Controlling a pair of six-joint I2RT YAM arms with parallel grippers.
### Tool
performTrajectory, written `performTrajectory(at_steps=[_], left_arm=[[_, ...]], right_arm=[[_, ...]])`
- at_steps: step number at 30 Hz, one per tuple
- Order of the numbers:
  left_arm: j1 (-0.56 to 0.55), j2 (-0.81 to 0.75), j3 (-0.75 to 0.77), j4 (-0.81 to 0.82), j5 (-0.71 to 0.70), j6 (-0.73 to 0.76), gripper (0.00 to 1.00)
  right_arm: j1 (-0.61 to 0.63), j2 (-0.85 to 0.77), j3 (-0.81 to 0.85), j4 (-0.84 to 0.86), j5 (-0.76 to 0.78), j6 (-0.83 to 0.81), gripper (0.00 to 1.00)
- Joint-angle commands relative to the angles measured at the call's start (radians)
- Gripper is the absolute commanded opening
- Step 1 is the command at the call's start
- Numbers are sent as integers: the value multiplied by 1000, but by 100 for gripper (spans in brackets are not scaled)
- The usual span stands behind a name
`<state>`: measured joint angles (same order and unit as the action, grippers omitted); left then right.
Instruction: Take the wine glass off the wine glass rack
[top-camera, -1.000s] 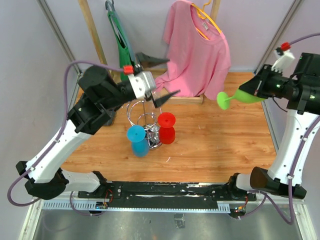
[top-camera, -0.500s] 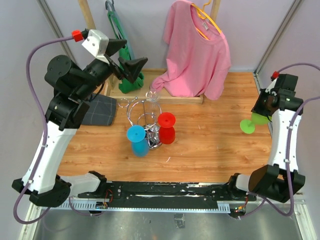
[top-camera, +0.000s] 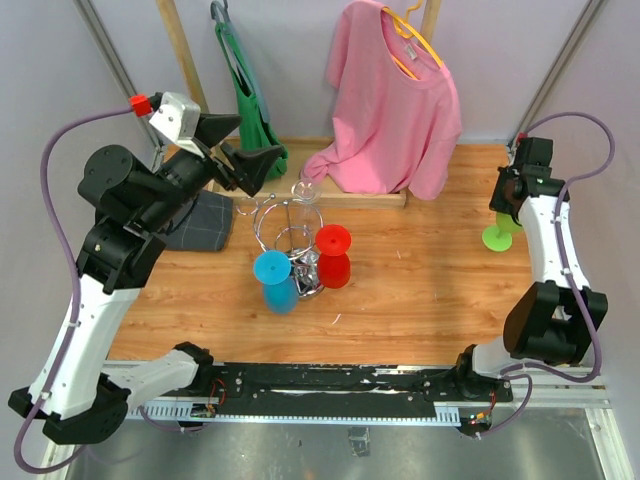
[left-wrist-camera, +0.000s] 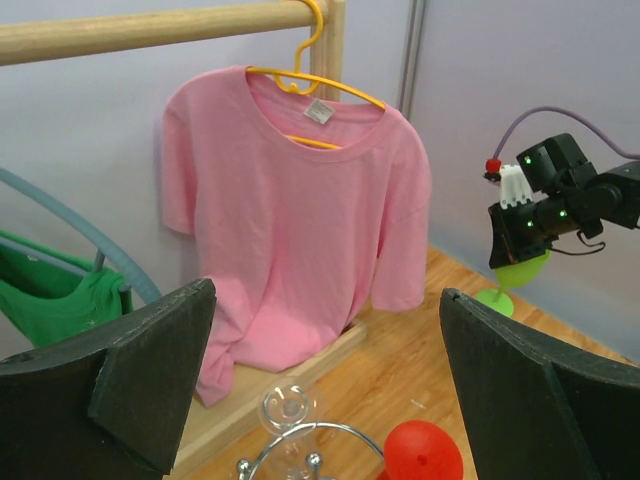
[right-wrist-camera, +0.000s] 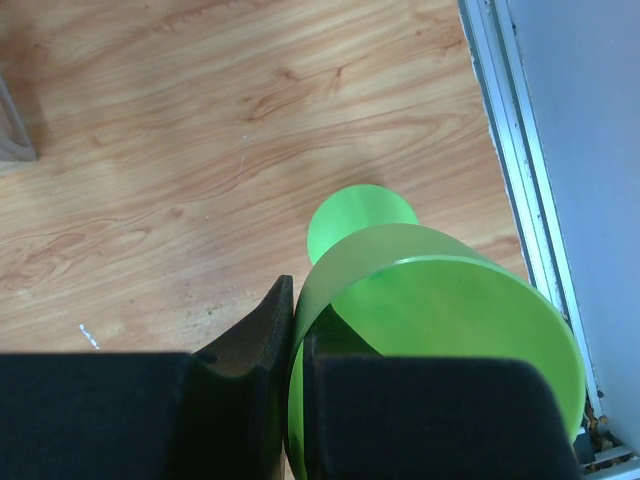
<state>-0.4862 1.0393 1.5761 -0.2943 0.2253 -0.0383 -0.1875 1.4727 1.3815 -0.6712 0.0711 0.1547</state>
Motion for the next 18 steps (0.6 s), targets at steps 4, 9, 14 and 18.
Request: performTrajectory(at_steps=[4,9,14,18], left_arm=[[5,-46,-23,-31,-38,-19,99],[4,-43,-21,-44,-32,-16,99],[4,-35,-22,-46,-20,-22,99],[4,-33,-31,-41,-2,-28,99]], right_arm=[[35,9,-135,161,52,57,1],[45,36,-157,166,57,70,1],[45,36,-168,176,53,75,1],[46,39,-174,176,44,81,9]])
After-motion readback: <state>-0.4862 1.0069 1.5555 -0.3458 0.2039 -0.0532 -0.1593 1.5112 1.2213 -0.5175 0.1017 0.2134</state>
